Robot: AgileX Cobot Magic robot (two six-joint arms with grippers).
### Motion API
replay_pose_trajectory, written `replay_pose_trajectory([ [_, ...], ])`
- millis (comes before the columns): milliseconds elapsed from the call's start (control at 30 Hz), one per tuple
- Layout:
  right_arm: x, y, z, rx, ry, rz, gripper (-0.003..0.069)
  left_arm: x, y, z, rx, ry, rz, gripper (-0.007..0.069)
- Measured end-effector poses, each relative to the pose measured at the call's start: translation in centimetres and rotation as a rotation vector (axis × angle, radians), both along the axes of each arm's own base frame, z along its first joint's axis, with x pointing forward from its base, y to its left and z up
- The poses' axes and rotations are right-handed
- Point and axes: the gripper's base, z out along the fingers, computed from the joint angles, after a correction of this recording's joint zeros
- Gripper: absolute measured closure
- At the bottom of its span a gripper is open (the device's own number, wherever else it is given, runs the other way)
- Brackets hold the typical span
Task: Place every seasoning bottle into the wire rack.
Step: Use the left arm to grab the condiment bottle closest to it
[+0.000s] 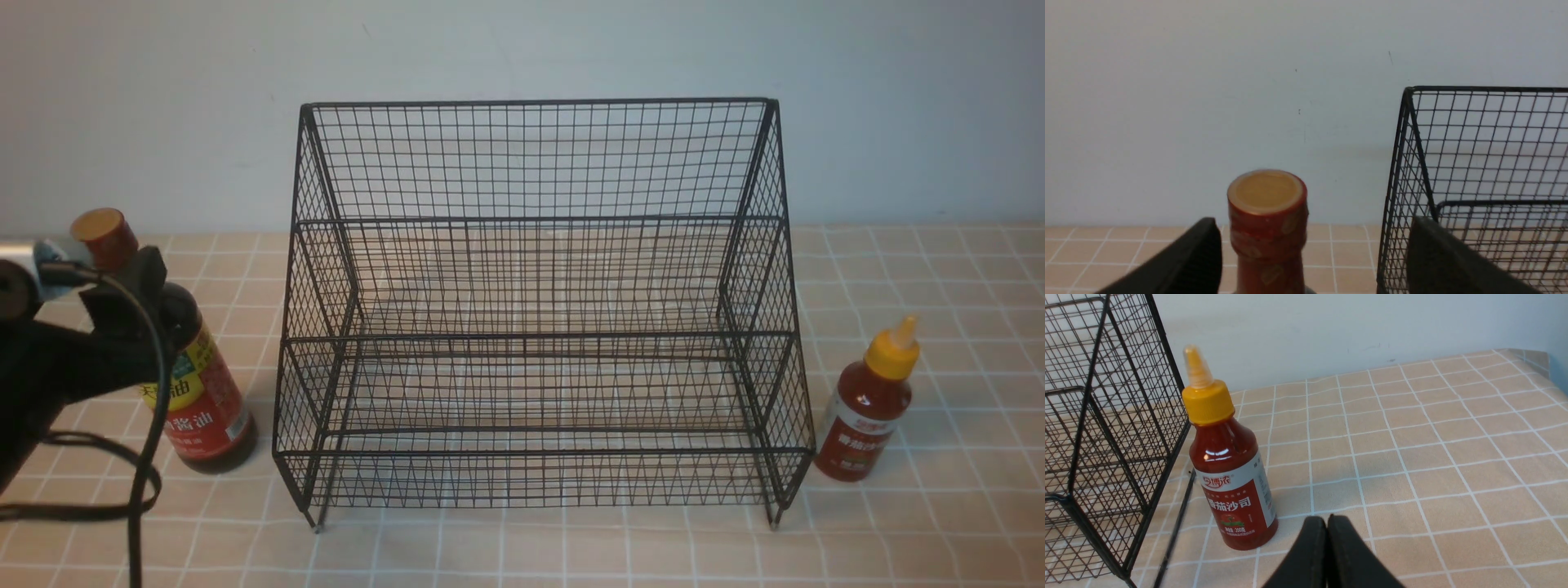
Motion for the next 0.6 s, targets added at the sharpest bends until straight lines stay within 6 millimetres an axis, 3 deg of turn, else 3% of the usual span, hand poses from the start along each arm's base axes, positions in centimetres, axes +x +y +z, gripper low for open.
replay_pose_trajectory([
  [367, 0.0, 0.0, 0.0, 0.0, 0.0, 0.0, 0.0673, 4.1, 1.0, -1.8, -0.011, 0.02, 0.078, 0.0102],
  [467, 0.0, 0.0, 0.0, 0.0, 0.0, 0.0, 0.0673, 4.7, 0.9, -1.8, -0.028, 0.022, 0.067, 0.0193],
  [533, 0.0, 0.0, 0.0, 0.0, 0.0, 0.0, 0.0673, 4.7, 0.8, -1.4, -0.062, 0.015, 0.065, 0.0352],
  [600, 0.0, 0.0, 0.0, 0.0, 0.0, 0.0, 0.0673, 4.4, 0.7, -1.0, -0.058, 0.045, 0.056, 0.0355],
])
